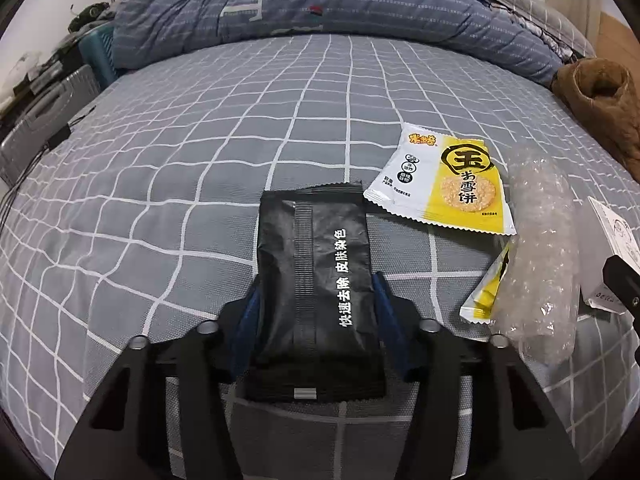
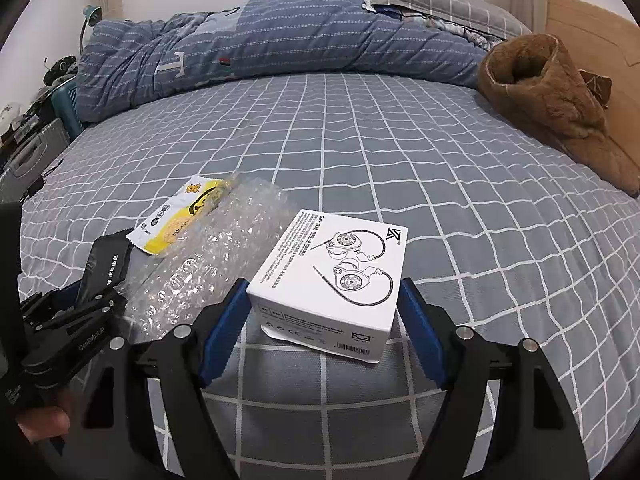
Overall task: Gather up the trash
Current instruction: 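Grasp the black packet with the left tool while the right tool grasps the white earphone box, then lift the black packet and earphone box and carry them down over the bin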
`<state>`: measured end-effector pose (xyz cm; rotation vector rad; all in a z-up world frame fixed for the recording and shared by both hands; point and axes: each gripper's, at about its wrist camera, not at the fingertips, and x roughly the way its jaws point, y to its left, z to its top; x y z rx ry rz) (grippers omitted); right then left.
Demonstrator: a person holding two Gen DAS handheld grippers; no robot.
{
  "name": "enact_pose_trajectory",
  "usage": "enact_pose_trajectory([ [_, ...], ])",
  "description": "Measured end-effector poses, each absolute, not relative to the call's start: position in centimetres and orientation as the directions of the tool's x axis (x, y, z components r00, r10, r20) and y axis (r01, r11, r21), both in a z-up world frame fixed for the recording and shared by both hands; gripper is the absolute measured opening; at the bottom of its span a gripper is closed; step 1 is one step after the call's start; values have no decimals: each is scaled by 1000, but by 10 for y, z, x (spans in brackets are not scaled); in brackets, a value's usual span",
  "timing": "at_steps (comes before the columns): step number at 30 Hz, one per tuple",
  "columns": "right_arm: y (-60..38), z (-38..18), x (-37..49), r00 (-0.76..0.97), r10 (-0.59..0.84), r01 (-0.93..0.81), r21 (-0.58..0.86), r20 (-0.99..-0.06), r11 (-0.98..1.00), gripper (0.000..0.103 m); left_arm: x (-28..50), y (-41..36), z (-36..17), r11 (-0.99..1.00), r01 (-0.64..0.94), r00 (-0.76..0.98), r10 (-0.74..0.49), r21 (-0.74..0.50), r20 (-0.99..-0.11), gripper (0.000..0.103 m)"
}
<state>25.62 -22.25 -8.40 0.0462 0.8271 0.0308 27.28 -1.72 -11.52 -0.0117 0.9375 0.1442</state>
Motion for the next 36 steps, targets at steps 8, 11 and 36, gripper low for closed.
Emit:
enact_pose_trajectory([
  [8,-225,-79,253,683,46,-6,57,-729,998,71,268,-18,-107,991,-116,594,123,67,-795,34],
  [11,-225,-75,253,686,47,-7,58,-726,998,71,267,-15,-103,991,-119,598,117,57,-793,32],
  [36,-215,-40,206,718,31,-23,21,-696,1000,70,217,-11,-55,995,-99,627,57,-7,-777,32],
])
